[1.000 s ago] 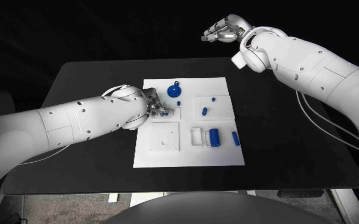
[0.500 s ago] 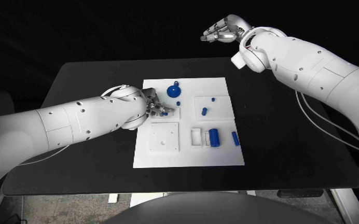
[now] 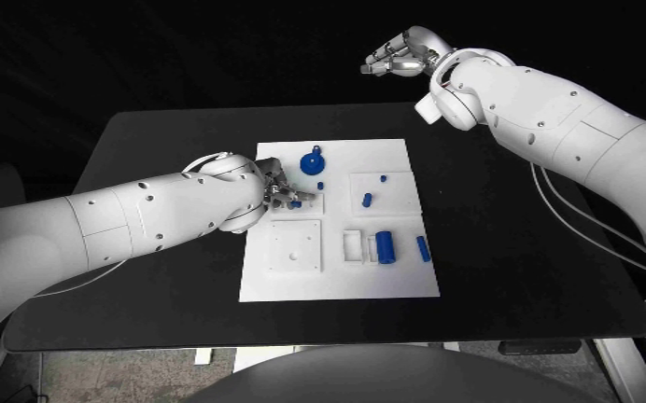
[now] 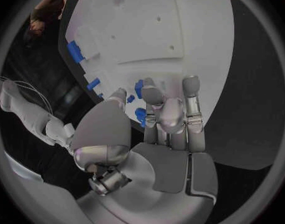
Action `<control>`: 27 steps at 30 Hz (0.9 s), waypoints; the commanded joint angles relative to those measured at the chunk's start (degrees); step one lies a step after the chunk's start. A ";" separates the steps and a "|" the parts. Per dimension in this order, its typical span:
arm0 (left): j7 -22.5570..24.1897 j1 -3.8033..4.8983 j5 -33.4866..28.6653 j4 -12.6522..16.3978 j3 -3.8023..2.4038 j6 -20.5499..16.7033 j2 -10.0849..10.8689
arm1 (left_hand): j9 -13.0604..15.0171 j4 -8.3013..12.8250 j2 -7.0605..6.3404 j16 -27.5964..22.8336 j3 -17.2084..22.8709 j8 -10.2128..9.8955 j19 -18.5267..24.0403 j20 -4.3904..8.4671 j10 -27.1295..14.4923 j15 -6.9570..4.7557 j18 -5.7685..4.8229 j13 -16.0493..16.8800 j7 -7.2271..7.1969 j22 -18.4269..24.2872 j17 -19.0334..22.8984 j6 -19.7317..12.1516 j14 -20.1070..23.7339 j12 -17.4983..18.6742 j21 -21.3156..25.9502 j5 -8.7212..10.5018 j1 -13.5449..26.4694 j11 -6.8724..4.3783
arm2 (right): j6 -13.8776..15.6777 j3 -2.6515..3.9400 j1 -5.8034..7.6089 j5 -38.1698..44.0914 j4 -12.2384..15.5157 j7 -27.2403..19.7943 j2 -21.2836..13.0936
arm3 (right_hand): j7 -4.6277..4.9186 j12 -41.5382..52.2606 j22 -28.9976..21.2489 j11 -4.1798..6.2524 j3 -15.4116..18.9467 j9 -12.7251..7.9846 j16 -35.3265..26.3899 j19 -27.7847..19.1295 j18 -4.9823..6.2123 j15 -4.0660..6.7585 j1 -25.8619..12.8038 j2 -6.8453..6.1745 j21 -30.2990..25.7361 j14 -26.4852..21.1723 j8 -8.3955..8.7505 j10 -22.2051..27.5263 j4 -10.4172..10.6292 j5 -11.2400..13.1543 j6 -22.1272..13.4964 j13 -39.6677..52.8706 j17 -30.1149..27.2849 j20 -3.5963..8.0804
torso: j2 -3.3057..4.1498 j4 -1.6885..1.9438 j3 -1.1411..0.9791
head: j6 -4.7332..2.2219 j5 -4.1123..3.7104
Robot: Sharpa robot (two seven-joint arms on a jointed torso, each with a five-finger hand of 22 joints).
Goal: Assemble the parts on the task board
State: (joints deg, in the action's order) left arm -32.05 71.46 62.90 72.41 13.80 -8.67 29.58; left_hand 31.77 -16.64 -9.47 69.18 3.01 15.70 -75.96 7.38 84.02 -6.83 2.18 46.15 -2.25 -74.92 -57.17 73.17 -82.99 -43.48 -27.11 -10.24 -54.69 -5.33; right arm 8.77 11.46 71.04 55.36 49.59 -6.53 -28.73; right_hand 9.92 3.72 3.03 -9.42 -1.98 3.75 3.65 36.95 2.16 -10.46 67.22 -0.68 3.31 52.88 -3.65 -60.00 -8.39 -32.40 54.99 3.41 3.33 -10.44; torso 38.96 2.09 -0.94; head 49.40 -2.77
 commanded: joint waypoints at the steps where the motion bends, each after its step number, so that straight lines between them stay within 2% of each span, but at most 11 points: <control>1: 0.69 0.01 -0.29 0.09 0.00 1.02 -0.16 | 0.06 -0.11 0.09 0.14 0.33 0.01 0.24 -0.03 2.09 -0.11 -0.08 0.05 0.16 -0.98 -0.06 -0.04 -0.11 -0.02 0.11 0.01 0.35 0.13 | -0.30 0.01 -0.04 -0.01 -0.07 -0.27 0.10 | 0.00 -0.27 -0.05 -0.06 0.33 0.05 -0.39 -0.37 0.18 -0.10 0.28 -0.12 -0.36 -0.37 0.08 0.49 -0.10 -0.20 -0.28 -0.09 -0.10 -0.02 | 0.01 0.02 -0.02 | 0.05 -0.06; 27: 0.80 0.32 -0.27 0.29 -0.03 0.87 -0.07 | 0.63 0.12 1.22 0.38 0.56 0.47 0.24 -0.02 2.14 -0.16 -0.01 0.31 0.08 -0.98 -0.28 -0.15 -0.18 -0.42 -0.14 -0.01 -0.63 0.08 | -0.43 0.00 -0.39 -0.01 -0.20 -0.28 0.17 | -0.01 -0.27 -0.05 -0.05 0.46 0.06 -0.38 -0.33 0.20 -0.10 0.25 -0.02 -0.36 -0.35 0.08 0.48 -0.05 -0.28 -0.26 -0.09 -0.09 -0.03 | -0.02 0.04 -0.02 | 0.27 -0.23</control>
State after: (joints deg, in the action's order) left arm -31.93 71.72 62.80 72.56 13.78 -8.47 29.58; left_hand 32.33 -16.63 -8.88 69.18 3.31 15.94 -75.96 7.38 84.02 -6.83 2.19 46.41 -2.25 -74.90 -57.35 73.17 -82.99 -43.65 -27.12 -10.24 -55.33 -5.33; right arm 8.73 11.45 70.67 55.36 49.43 -6.53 -28.62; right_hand 9.92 3.72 3.04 -9.42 -1.83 3.75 3.65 36.95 2.16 -10.46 67.22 -0.68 3.31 52.88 -3.65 -60.00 -8.55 -32.40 55.00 3.41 3.29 -10.44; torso 38.92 2.14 -0.97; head 49.64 -2.99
